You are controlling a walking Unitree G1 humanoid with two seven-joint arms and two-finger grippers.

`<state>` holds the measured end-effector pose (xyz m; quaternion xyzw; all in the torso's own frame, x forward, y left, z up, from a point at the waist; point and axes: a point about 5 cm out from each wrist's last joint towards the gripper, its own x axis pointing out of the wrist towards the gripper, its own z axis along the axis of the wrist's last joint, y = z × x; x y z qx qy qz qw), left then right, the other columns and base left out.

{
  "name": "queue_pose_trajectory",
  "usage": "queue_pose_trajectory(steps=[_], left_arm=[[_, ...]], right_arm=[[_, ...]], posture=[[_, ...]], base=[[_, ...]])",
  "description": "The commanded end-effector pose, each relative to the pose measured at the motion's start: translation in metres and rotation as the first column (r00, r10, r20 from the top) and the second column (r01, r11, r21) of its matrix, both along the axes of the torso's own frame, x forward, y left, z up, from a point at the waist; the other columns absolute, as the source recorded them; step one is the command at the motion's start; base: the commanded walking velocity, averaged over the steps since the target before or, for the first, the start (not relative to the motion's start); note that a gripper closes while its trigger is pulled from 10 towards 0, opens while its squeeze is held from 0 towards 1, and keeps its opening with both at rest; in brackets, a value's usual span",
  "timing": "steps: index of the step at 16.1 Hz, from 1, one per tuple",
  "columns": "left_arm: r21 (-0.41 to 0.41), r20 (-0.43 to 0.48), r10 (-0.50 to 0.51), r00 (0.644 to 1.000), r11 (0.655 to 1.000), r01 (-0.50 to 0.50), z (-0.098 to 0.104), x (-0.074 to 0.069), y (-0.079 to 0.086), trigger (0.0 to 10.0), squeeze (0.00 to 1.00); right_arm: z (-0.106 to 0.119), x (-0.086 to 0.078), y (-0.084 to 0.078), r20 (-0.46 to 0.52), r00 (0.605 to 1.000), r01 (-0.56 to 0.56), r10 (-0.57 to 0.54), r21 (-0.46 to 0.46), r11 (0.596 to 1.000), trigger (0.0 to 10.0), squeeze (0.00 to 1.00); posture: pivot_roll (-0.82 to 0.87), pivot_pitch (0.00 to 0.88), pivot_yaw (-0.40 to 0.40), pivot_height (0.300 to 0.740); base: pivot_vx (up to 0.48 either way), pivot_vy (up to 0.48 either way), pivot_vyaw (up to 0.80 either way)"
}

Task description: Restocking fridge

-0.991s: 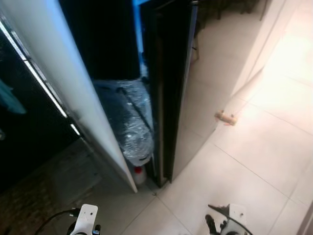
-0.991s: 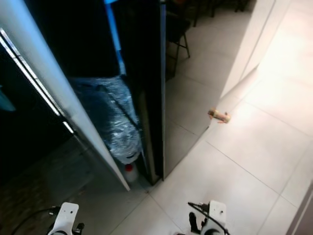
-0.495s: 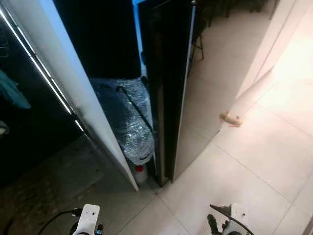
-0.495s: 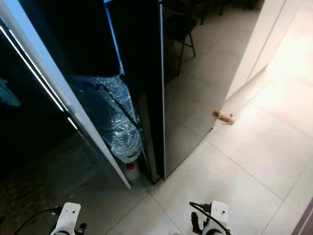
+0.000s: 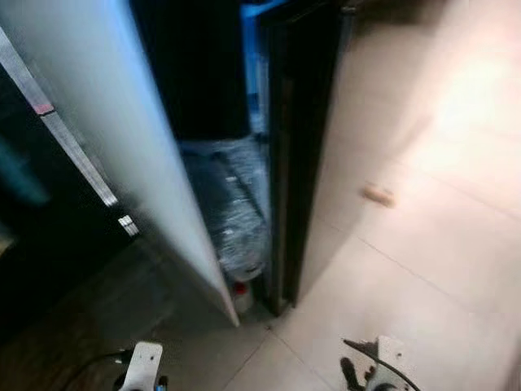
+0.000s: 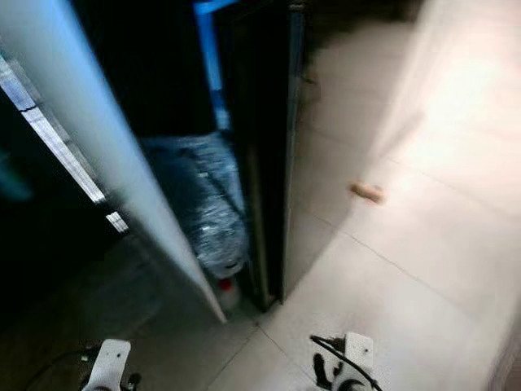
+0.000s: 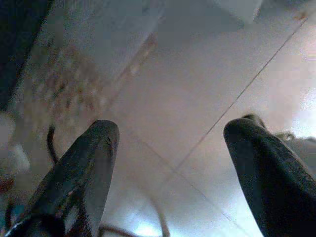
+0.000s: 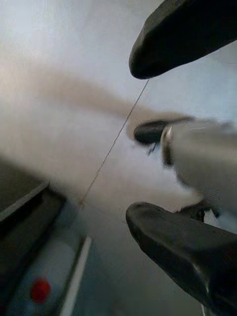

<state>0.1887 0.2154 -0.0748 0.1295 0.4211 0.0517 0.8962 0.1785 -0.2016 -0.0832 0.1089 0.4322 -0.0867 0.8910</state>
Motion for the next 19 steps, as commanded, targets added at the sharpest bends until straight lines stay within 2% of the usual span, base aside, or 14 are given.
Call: queue_pose_trajectory(steps=[1, 4, 6, 17, 19], left_arm=[[0.000, -0.024, 0.012, 1.000, 1.000, -0.012, -0.0033, -0.0063, 0.0005, 10.0, 0.00], [0.004, -0.015, 0.005, 1.000, 1.000, -0.004, -0.0019, -0.0038, 0.0008, 10.0, 0.00], [0.000, -0.013, 0.012, 1.000, 1.000, -0.012, -0.0018, -0.0036, 0.0009, 10.0, 0.00], [0.003, 0.001, -0.019, 1.000, 1.000, 0.019, -0.0006, 0.0000, -0.0037, 10.0, 0.00], [0.002, -0.017, -0.023, 1.000, 1.000, 0.023, -0.0028, -0.0043, -0.0033, 10.0, 0.00]], right_arm=[[-0.0024, -0.0051, 0.0003, -0.015, 1.000, 0.000, 0.000, 0.002, 1.000, 10.0, 0.00], [-0.0031, -0.0066, 0.0005, -0.019, 1.000, -0.009, 0.009, -0.001, 1.000, 10.0, 0.00], [-0.0039, -0.0083, 0.0008, -0.025, 1.000, -0.012, 0.012, 0.002, 1.000, 10.0, 0.00], [-0.0038, -0.0078, 0.0011, -0.026, 0.999, -0.027, 0.027, 0.013, 1.000, 10.0, 0.00], [-0.0035, -0.0077, 0.0011, -0.020, 0.999, -0.037, 0.037, 0.012, 0.999, 10.0, 0.00]], posture=[[-0.03, 0.134, 0.055, 0.740], [-0.03, 0.130, 0.056, 0.740], [-0.03, 0.125, 0.058, 0.740], [-0.03, 0.126, 0.058, 0.740], [-0.04, 0.128, 0.057, 0.740]], base=[[0.000, 0.480, -0.76], [0.000, 0.000, -0.76], [0.000, 0.338, -0.76], [0.000, 0.000, -0.76], [0.000, 0.000, 0.00]])
